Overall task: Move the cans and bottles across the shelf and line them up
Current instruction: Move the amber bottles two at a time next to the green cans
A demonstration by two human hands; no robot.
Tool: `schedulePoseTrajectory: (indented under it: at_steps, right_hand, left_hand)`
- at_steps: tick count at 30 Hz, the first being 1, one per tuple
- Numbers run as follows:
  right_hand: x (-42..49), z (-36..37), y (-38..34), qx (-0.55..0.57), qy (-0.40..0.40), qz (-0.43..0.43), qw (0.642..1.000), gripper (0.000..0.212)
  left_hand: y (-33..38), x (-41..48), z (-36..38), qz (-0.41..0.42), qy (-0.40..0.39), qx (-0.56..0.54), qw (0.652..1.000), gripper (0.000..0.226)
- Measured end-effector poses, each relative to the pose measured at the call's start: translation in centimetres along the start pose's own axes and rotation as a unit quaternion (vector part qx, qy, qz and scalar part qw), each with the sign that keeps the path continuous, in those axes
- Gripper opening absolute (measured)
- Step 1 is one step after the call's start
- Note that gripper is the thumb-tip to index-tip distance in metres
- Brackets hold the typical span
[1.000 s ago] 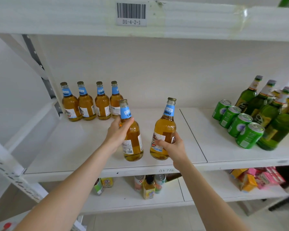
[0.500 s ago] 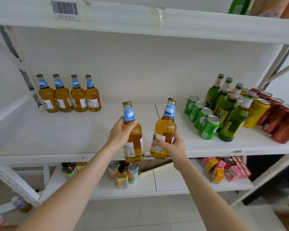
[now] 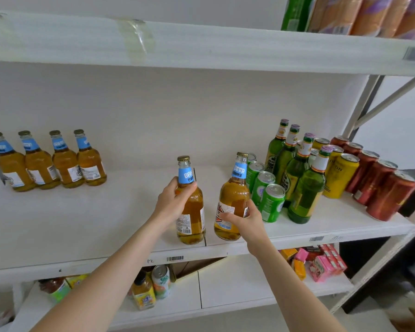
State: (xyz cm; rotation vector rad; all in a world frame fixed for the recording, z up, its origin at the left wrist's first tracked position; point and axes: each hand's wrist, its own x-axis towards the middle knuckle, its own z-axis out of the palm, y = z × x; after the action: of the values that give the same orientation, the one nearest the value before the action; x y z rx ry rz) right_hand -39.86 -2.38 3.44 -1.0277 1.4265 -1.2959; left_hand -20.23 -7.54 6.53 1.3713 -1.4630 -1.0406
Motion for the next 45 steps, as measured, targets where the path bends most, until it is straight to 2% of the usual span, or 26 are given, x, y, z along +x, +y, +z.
schedulePoseTrajectory:
  at_steps: [3,7,11,19,25,39,45]
  right_hand:
    - [3.0,-0.5,-0.1,0.007,0.002,-0.006,1.0,0.062]
    - [6.3,-0.8,-0.2,0.019,0.009,-0.014,1.0,0.061]
    - [9.0,-0.9,-0.8,0.02,-0.005,-0.015,1.0,0.059]
    - [15.0,-0.4,-0.5,0.02,-0.026,-0.013,0.999,0.063]
    - [19.4,0.2,0.3,0.012,-0.011,-0.031,0.999,0.075]
    - [24.7,1.5,2.0,0.003,0.016,-0.039,0.999,0.075]
    - [25.8,1.4,2.6,-0.008,0.024,-0.03,0.999,0.085]
  left_hand:
    - [0.3,2.6,1.1,0.007,0.005,0.003,1.0,0.02]
    - [0.6,5.4,2.0,0.01,0.013,0.012,1.0,0.025]
    - [0.9,7.9,2.5,0.009,0.018,0.025,0.999,0.016]
    - [0.4,12.4,4.0,0.014,0.048,0.025,0.998,0.025]
    - [-0.2,16.1,5.0,0.024,0.056,0.038,0.997,0.028]
    - [-2.4,21.5,6.4,0.032,0.031,0.003,0.999,0.026]
    - [-2.6,22.6,7.0,0.04,0.029,-0.001,0.999,0.026]
